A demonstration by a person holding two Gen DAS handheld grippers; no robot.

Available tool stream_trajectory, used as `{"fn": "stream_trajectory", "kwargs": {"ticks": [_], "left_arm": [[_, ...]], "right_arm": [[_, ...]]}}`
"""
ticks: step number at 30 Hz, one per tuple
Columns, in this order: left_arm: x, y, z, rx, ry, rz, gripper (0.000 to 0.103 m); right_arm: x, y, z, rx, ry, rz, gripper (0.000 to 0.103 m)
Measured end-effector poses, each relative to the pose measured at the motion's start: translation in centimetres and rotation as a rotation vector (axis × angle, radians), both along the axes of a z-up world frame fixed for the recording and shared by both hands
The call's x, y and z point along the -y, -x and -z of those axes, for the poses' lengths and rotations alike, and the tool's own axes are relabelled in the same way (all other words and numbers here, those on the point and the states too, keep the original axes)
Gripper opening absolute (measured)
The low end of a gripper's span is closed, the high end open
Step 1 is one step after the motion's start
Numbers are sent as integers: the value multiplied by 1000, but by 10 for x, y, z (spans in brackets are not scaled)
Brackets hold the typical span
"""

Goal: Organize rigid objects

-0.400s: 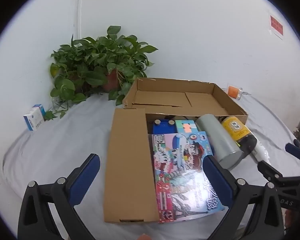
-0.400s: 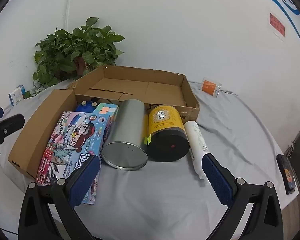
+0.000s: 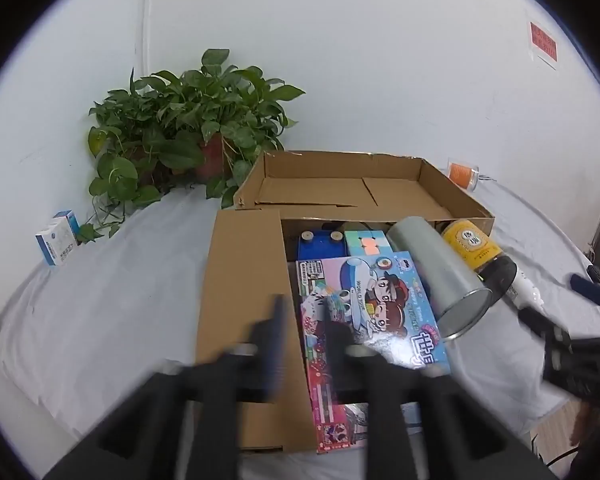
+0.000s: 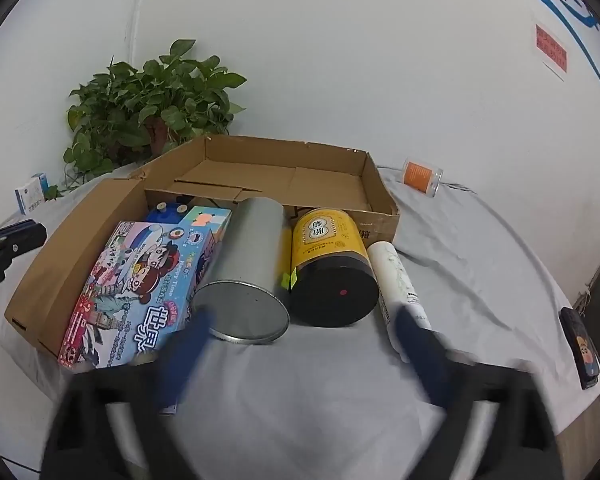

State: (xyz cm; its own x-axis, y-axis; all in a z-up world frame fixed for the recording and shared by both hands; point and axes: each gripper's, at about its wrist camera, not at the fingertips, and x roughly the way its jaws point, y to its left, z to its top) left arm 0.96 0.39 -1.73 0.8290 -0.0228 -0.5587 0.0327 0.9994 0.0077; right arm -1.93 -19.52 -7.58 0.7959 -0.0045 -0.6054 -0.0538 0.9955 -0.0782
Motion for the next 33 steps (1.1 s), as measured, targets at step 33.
{"fn": "stream_trajectory", "kwargs": {"ticks": [33], "left_arm": [[-176,20,75,-101,596,8,101]], "right_arm": [[-257,5,8,-273,-35,-359,99]]}}
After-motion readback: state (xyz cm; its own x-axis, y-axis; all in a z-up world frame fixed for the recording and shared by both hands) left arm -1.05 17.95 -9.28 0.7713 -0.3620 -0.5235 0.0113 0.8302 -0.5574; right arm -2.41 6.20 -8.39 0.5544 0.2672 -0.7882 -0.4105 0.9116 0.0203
